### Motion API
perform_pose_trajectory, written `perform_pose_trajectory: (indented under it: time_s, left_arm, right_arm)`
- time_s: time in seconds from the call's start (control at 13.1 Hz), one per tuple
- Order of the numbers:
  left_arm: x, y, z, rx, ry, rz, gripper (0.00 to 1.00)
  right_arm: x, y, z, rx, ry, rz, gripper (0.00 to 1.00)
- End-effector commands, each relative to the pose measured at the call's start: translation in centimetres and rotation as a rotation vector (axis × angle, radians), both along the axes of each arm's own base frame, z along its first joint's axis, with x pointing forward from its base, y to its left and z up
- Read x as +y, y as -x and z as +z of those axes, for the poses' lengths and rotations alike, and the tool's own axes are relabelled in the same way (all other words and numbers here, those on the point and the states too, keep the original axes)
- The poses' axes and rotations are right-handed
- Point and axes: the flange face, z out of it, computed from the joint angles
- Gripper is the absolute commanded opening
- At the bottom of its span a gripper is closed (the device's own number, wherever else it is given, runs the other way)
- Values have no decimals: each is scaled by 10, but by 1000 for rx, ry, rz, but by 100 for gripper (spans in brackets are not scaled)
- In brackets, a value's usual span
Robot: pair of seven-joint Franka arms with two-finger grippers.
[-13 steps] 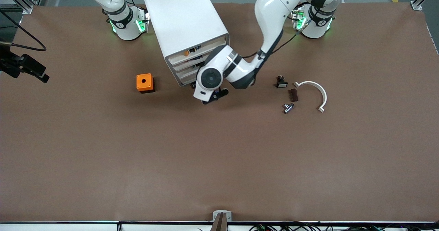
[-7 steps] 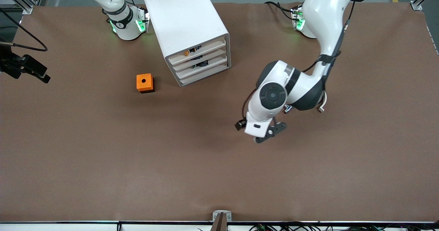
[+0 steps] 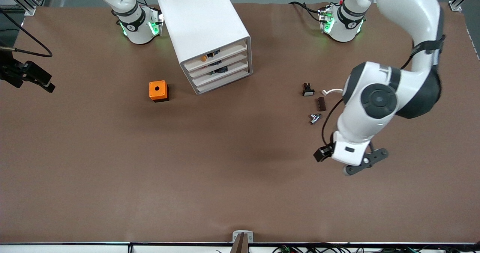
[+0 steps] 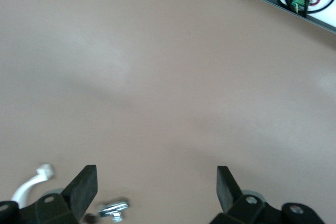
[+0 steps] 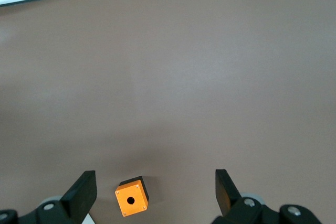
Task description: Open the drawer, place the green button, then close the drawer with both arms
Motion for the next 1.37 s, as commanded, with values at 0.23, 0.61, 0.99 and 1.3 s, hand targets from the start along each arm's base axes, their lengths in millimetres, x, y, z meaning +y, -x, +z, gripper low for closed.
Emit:
perform_pose_trajectory:
  time_s: [0.23,0.61,0.99,1.3]
  left_arm:
    - [83,15,80,1,-36,-51,100]
    - [132,38,122,60,-45,-90,100]
    - [151,73,173,73,-33,-64,100]
    - [157,86,195,61,-44,-228,100]
  right_arm:
    - [1,4,5,-19,7,15,100]
    - [0,5,4,-8,6,15,100]
    - [1,5,4,-6,9,15,100]
    - [1,5,3,-2,9,18,100]
